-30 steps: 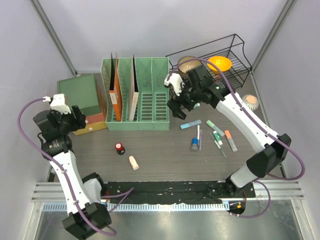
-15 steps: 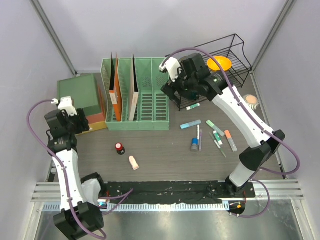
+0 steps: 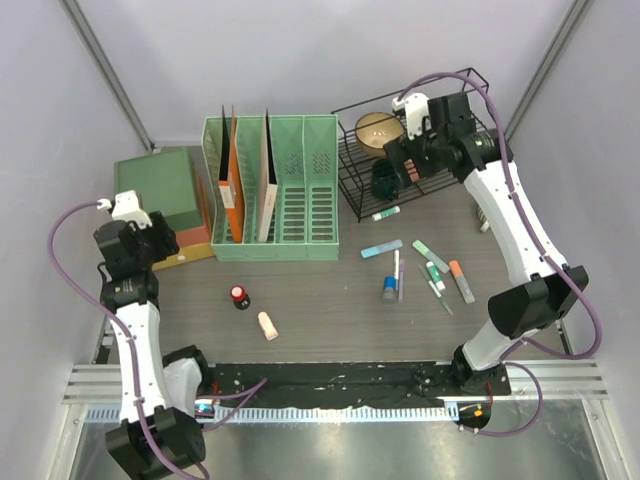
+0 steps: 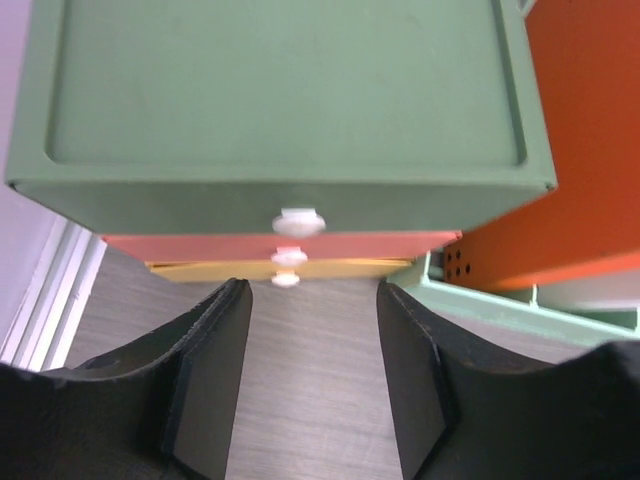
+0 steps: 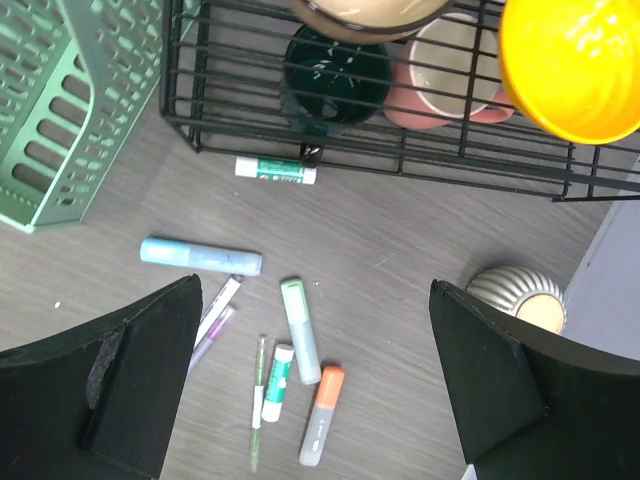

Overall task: Organize the desk
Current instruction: Open the drawer in the storage box.

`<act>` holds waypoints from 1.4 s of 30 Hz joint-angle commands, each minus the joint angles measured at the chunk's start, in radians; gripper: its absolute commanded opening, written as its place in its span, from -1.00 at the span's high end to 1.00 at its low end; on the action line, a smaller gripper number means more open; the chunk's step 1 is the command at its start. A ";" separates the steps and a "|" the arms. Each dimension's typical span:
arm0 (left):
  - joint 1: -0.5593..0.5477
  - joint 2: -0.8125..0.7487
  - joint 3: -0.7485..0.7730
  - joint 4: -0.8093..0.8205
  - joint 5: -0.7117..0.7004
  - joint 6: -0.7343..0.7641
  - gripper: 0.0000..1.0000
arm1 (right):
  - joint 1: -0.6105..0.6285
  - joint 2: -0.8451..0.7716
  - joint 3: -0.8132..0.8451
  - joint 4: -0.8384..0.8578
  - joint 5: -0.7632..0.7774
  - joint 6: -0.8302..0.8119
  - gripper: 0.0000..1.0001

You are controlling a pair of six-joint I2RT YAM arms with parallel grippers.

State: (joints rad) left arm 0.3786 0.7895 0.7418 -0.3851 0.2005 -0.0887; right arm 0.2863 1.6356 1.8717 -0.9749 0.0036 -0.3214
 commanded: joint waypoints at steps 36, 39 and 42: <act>-0.090 0.093 -0.139 0.465 -0.187 -0.080 0.14 | -0.032 -0.049 -0.108 -0.002 -0.025 0.001 -0.99; -0.089 0.099 -0.157 0.502 -0.193 -0.069 0.18 | -0.032 -0.051 -0.112 -0.002 -0.024 0.001 -0.99; -0.090 0.094 -0.176 0.522 -0.194 -0.060 0.24 | -0.033 -0.049 -0.118 -0.004 -0.024 -0.001 -0.99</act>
State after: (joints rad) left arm 0.2924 0.8837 0.5865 0.0269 0.0360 -0.1715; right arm 0.2497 1.5909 1.7557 -0.9848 -0.0101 -0.3191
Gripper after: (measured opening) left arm 0.398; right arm 0.995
